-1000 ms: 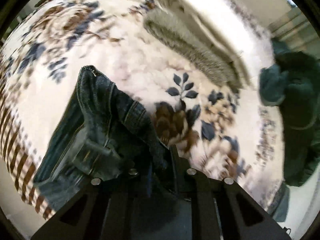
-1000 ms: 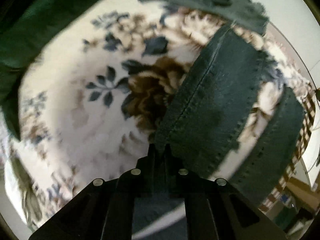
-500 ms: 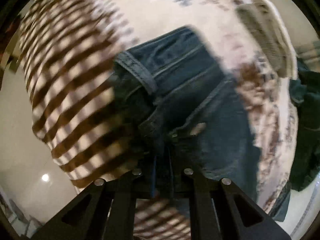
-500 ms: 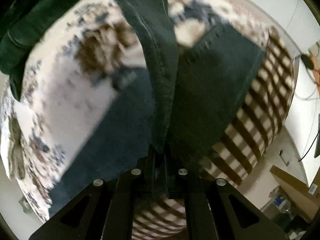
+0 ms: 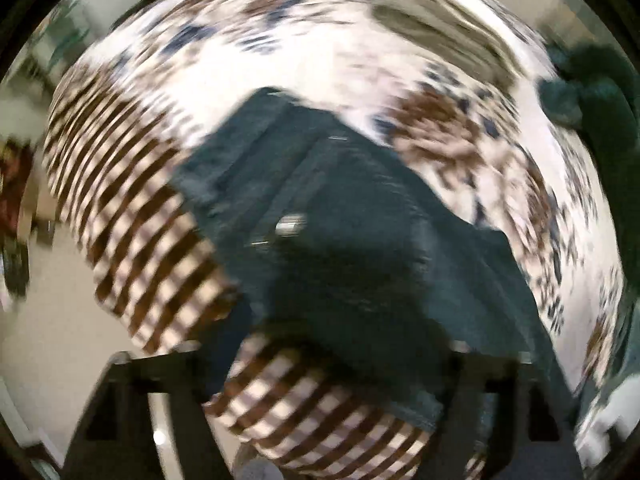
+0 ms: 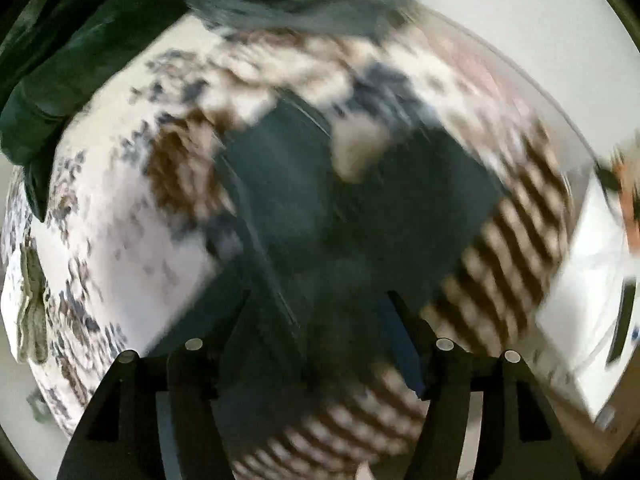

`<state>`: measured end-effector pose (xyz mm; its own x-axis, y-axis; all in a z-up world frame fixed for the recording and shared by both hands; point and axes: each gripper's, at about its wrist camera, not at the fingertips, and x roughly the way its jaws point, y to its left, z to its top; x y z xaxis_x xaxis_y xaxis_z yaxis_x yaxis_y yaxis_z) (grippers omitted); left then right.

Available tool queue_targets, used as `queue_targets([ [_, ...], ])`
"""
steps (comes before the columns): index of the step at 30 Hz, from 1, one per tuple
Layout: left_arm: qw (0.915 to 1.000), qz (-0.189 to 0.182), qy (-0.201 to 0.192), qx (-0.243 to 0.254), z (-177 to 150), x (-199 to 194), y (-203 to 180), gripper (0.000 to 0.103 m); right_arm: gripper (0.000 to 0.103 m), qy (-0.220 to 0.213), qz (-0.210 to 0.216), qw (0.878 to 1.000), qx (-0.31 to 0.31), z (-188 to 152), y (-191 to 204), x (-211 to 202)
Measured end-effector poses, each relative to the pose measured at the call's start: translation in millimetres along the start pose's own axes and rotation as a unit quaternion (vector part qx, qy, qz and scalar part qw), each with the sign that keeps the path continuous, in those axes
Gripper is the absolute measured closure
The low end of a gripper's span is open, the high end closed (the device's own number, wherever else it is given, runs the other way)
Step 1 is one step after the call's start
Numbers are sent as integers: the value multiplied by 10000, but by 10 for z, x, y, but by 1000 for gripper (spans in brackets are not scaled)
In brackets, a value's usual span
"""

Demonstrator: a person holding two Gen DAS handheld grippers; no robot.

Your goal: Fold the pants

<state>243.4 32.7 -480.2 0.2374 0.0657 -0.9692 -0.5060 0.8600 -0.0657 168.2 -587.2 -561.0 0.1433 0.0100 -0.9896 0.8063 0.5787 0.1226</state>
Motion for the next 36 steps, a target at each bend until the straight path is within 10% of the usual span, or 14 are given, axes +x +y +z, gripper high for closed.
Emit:
queue_targets([
  [8,9949,98,324,955,-167,429,-697,28,29,462,-1133,9739,-1910,366,1025,964],
  [11,9926,77,427,1137,-275,466,-766,28,89,127,-1599,9685,-1904,368,843,881],
  [14,9909,68,474,1257,-292,453,-785,28,95,-402,-1610,9786,-1217,406,379,518],
  [19,9899,31,596,1288,-369,493,-845,28,91,-13,-1260,9895,713,390,-850,327],
  [24,9896,-20,710,1249,-469,495,-867,28,73,61,78,9692,2461,174,-1628,283],
  [30,9937,95,653,903,-409,396,-632,28,73,-76,978,9725,2110,-92,-1297,238],
  [34,9962,181,670,519,-304,366,-307,28,73,479,805,9799,1763,-194,-995,603],
  [36,9967,215,708,341,-219,377,-151,28,98,385,554,9827,1725,-212,-936,685],
])
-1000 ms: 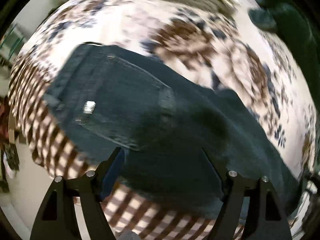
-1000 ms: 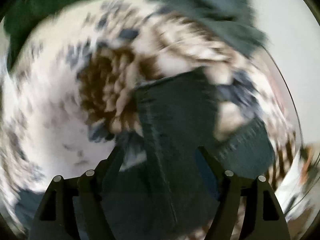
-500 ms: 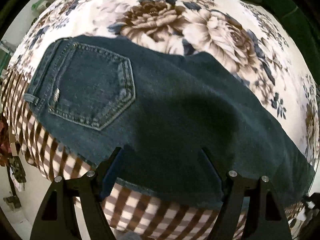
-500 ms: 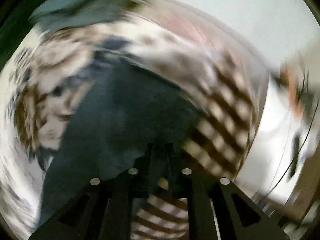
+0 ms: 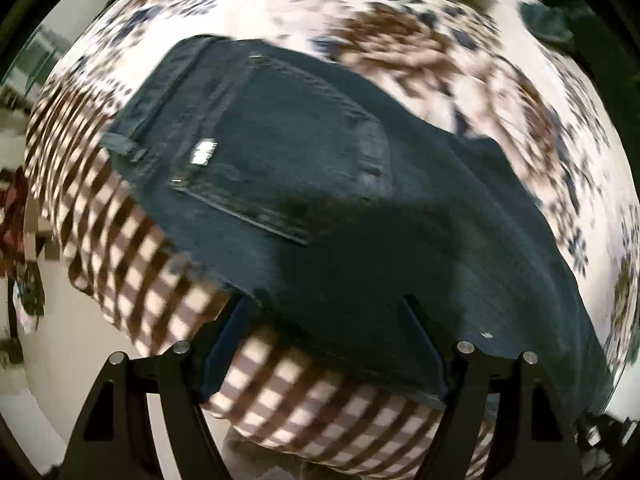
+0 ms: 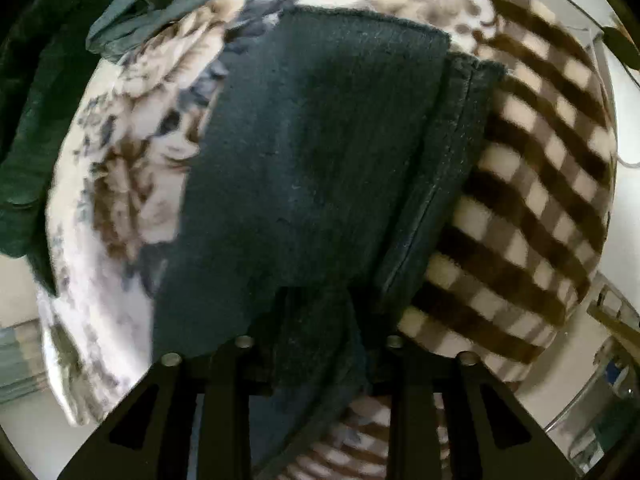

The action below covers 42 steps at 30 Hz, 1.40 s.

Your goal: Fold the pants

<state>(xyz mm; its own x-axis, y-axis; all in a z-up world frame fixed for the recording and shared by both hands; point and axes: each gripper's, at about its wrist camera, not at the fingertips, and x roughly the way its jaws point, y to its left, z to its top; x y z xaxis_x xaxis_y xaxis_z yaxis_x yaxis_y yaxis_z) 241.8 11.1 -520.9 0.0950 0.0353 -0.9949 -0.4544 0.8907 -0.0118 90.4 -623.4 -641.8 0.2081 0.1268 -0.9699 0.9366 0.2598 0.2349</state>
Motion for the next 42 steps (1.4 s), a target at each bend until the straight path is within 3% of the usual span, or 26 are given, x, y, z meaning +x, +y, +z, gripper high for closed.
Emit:
queue_targets([
  [3,9998,-25,-12,-215,91,-29,253,28,102,-501,-651,9944,-664,-108,210,-202],
  [6,9987,-59,-13,-501,172,-26,529,28,103,-844,-1416,9844,-616,-182,198,-330],
  [7,9983,-62,6,-584,198,-15,590,28,102,-714,-1436,9859,-482,-155,132,-304],
  [10,9948,-106,124,-1001,326,15,851,28,99,3,-583,9982,134,-251,52,-242],
  [11,9937,-124,130,-1104,364,23,922,28,88,130,-389,9991,92,-362,107,-266],
  [12,9921,-143,103,-1245,424,31,1019,28,70,295,-227,9993,-89,-524,243,-288],
  [14,9893,-224,63,-1441,520,57,1170,28,55,626,116,9971,-412,-875,514,-269],
  [17,9861,-388,-45,-1612,677,150,1290,29,54,1473,425,9856,-720,-1519,900,8],
  [19,9842,-563,-144,-1671,764,234,1318,56,54,1945,485,9777,-621,-1854,1054,271],
  [20,9842,-525,-139,-1686,821,277,1280,61,54,2049,480,9762,-531,-1937,1091,350],
  [22,9813,-560,-151,-1837,859,333,1345,83,56,2041,379,9774,-394,-2092,1098,469],
  [23,9801,-632,-192,-1869,844,325,1387,85,80,1860,306,9814,-375,-2113,1096,500],
  [24,9801,-684,-234,-1849,808,296,1447,89,96,1640,168,9852,-464,-2144,1068,465],
  [25,9806,-745,-304,-1785,733,223,1519,93,97,1508,32,9867,-601,-2168,1078,433],
  [30,9823,-891,-334,-1613,506,-37,1638,94,99,1184,-292,9849,-1230,-2233,1262,105],
  [34,9798,-910,116,-1775,490,272,1566,89,97,1578,-651,9754,-1396,-2214,1233,271],
  [37,9724,-1118,400,-2007,517,276,1671,83,88,2131,-840,9625,-1456,-2109,1297,518],
  [38,9727,-1082,437,-2007,520,180,1683,81,80,2179,-896,9586,-1599,-2099,1388,502],
  [39,9760,-914,406,-1936,507,52,1675,79,64,2146,-976,9530,-1904,-2102,1498,423],
  [40,9789,-832,326,-1836,498,-53,1649,75,59,2043,-1049,9449,-2335,-2150,1670,298],
  [41,9830,-718,226,-1676,494,-180,1591,70,55,1957,-1032,9374,-2688,-2223,1853,207],
  [42,9864,-554,150,-1537,502,-282,1505,52,49,1903,-871,9243,-3190,-2337,2088,72],
])
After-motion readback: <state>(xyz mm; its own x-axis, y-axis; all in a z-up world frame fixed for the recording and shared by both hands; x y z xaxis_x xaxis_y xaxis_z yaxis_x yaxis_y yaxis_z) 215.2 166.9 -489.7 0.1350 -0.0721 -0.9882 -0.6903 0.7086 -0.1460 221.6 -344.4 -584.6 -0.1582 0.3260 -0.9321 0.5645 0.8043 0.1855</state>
